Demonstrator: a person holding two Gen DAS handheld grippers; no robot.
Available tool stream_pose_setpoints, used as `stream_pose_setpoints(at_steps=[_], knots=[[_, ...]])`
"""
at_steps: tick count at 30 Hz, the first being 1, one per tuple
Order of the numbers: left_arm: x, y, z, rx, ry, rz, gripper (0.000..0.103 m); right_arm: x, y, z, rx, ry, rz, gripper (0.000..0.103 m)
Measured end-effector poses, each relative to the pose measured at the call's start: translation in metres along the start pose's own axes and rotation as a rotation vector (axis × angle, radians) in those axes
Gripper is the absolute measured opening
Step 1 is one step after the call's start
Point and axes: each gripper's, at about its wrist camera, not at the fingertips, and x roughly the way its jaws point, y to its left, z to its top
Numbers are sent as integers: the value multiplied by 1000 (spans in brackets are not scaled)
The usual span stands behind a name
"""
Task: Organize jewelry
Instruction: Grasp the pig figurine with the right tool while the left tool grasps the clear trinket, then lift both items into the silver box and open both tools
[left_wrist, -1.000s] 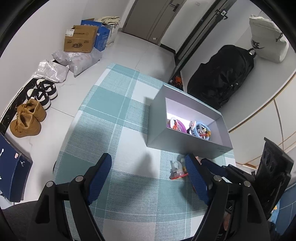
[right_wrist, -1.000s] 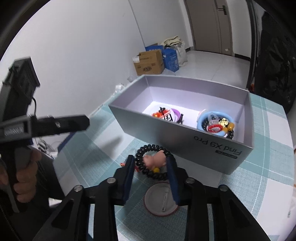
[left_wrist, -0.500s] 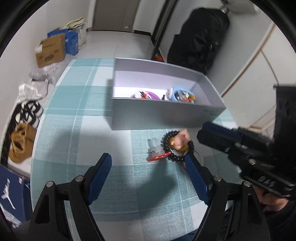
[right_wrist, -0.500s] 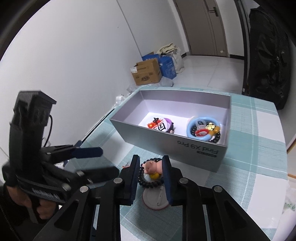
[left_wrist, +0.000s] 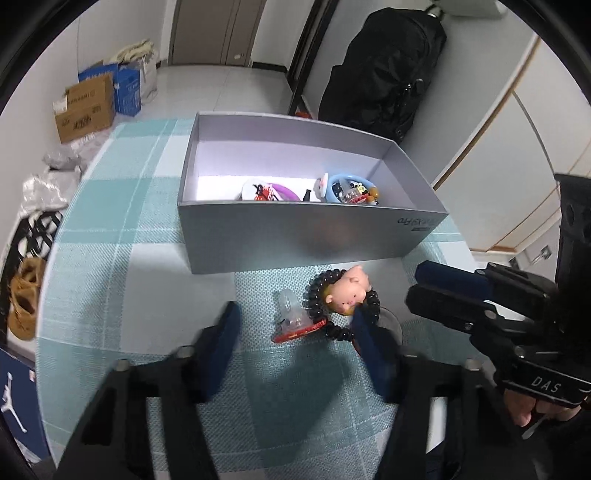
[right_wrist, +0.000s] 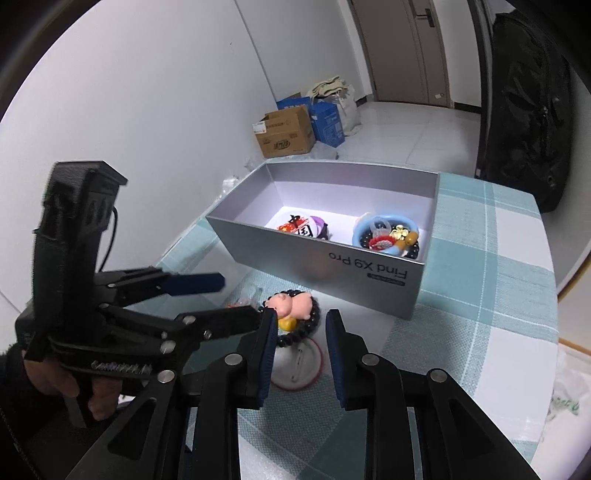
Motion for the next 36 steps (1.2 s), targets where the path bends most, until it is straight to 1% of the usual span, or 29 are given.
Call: stream_pose_setpoints(at_steps=[1, 2, 3, 4, 6, 9, 11, 13, 15, 18, 29, 36], knots=[[2, -2, 1, -6, 6, -3, 37, -1, -1, 0, 2, -3, 1, 28], [3, -1, 1, -12, 11, -6, 34, -1, -1, 1, 4, -5, 1, 28], [4, -2, 1, -11, 13, -15, 26, -1, -2, 1, 6, -6, 4, 28], [5, -3, 1, -5, 17, -21, 20, -2, -2, 2, 7, -8, 4, 28], [4, -7, 1, 9, 15, -29, 20, -2, -3, 3, 12, -11, 1, 28], [5, -10, 0, 27, 26, -17, 17, -2, -6, 4, 21, -8, 1, 28], [4, -8, 1, 17, 30, -23, 17, -2, -7, 3, 26, -8, 2, 30], [3, -7, 1, 3, 33, -24, 17, -2, -8, 2, 29, -5, 6, 34], [1, -4, 1, -14, 35, -32, 17, -1, -7, 2, 25, -2, 4, 34], [-5, -2, 2, -24, 16, -38, 17, 3, -3, 1, 15, 3, 1, 36], [-28, 3, 5, -50, -57, -54, 17, 21, 8, 3, -20, 26, -14, 36], [-34, 10, 6, -71, -74, -67, 17, 30, 13, 7, -30, 37, -11, 36]])
